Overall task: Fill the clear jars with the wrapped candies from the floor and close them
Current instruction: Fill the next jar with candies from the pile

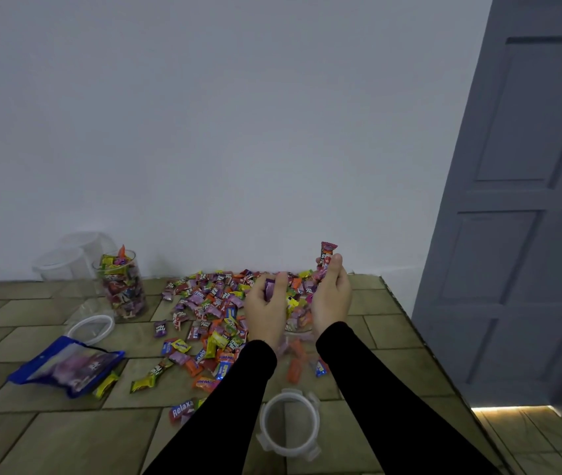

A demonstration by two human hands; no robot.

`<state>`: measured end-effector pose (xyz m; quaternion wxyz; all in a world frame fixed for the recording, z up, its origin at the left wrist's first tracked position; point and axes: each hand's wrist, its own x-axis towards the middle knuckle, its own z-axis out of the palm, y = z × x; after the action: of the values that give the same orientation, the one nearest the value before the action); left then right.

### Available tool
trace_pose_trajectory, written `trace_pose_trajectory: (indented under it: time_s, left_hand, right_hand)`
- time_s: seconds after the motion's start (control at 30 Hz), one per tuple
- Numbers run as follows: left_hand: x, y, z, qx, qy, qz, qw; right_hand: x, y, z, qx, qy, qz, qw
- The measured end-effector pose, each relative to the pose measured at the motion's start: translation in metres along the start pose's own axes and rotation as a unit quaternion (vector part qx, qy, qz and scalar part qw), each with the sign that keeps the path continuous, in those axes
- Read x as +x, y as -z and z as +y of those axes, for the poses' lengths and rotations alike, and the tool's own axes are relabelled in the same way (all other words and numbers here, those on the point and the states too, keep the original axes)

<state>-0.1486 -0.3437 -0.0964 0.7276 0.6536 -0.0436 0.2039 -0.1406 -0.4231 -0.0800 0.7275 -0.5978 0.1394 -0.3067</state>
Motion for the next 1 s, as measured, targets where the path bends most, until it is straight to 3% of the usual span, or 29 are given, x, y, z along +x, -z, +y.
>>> trace_pose_trajectory:
  time_s: [0.23,0.6,0.8,0.9,1.0]
  left_hand:
    - [-0.004,0.001,0.001,-0.061,0.024,-0.009,0.998]
    - [-0.004,0.007,-0.011,-0.059,-0.012,-0.055,0.997]
    - [-0.003,0.013,-0.018,-0.08,-0.025,0.0,0.996]
    - [-0.007,0.013,-0.025,-0.076,0.083,-0.02,0.993]
    - [-0.014,0.006,-0.019,-0.167,0.249,-0.068,0.952]
  right_hand:
    - [0.002,-0.001,0.004,0.0,-0.008,0.001,1.0]
    - [-0.005,0.005,-0.005,-0.002,0.015,-0.016,1.0]
    - [-0.005,0.005,-0.003,-0.009,0.013,-0.037,0.999]
    - [-0.005,0.006,-0.005,-0.015,0.02,-0.046,0.999]
    - [-0.005,0.003,-0.003,-0.024,0.039,-0.047,0.998]
